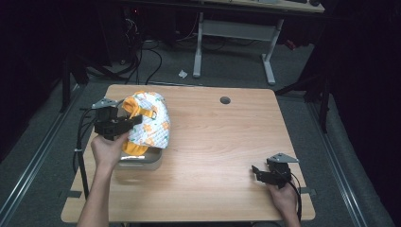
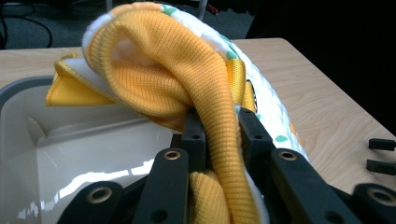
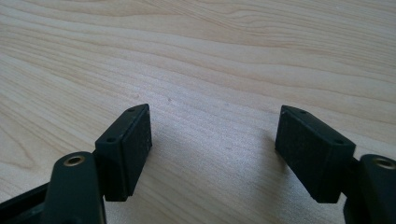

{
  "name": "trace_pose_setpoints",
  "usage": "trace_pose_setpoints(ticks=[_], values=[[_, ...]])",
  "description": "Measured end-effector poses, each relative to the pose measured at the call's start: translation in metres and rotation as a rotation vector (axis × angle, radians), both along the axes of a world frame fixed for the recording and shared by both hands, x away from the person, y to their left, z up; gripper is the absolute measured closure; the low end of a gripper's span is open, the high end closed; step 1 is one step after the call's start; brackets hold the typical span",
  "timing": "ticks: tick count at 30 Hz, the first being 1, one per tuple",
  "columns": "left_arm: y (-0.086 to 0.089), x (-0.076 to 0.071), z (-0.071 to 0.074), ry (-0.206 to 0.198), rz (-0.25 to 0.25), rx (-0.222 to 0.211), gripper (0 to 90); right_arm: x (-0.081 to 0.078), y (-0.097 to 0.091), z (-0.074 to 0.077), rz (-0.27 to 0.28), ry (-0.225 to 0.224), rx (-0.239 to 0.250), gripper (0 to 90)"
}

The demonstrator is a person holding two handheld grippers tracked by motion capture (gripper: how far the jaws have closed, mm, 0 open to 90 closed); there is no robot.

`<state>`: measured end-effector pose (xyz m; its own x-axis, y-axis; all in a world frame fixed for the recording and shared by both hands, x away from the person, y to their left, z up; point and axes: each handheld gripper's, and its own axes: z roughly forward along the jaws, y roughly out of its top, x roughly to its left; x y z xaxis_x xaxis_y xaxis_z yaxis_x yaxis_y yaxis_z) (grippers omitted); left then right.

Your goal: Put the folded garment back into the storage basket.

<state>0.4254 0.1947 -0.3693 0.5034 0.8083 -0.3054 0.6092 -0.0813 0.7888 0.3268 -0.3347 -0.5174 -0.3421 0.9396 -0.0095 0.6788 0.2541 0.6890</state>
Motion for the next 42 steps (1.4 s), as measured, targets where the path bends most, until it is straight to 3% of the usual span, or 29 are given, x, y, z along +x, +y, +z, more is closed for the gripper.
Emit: trace_pose_setpoints(ticks=[5, 10, 31, 42], values=[[0.005, 0.005, -0.008, 0.02, 0.009, 0.005, 75.9, 0.0, 0.0, 0.0, 0.0, 0.0, 0.0, 27.3], [0.006, 0.013, -0.018, 0.04, 0.029, 0.062, 75.7, 0.0, 0.0, 0.0, 0.0, 0.0, 0.0, 27.3], [0.013, 0.025, -0.044, 0.112, 0.053, 0.089, 75.2, 0.0, 0.0, 0.0, 0.0, 0.0, 0.0, 27.3], [0.006, 0.033, -0.057, 0.141, 0.062, 0.167, 74.7, 0.0, 0.0, 0.0, 0.0, 0.0, 0.0, 27.3]])
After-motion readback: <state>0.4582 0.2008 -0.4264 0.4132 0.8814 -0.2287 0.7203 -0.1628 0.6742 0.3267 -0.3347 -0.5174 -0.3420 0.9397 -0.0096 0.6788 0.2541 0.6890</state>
